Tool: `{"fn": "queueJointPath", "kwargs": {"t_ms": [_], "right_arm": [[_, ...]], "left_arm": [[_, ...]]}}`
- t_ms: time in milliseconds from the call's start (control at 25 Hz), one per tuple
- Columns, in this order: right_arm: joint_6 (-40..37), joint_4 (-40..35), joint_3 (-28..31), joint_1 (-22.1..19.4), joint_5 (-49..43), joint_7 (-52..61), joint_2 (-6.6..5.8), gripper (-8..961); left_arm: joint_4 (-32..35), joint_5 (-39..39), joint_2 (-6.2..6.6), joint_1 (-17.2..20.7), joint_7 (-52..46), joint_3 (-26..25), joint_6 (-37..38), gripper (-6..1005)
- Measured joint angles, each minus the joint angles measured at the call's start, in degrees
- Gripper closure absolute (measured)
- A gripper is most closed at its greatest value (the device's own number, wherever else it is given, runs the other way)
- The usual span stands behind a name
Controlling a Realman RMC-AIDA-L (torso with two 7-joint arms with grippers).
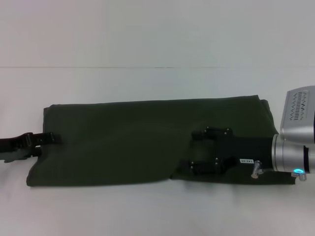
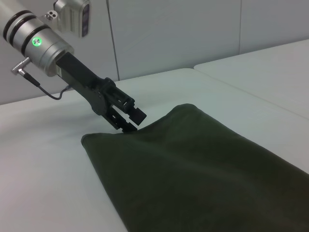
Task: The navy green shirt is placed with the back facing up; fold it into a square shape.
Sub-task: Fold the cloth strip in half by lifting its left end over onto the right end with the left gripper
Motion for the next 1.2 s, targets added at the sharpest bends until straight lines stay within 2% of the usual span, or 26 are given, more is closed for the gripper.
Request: {"fn": "queueJointPath", "kwargs": {"t_ms": [280,560,1200], "right_arm": [[0.00,0.04,-0.03,-0.09,0.00,0.08,0.00,45],[0.00,0.09,-0.03,-0.17,0.00,0.08,0.00,47],[0.00,0.09,-0.03,-0.26,0.00,0.08,0.00,52]], "left_arm": [[0.27,-0.14,-0.04,0.12,-0.03,-0.14,0.14,134],[0.67,-0.08,0.43,0.56,-0.13,-0.51,-0.91,134],[0.45,0.01,0.03,1.03,0.58,0.02,-3.03,134]]}}
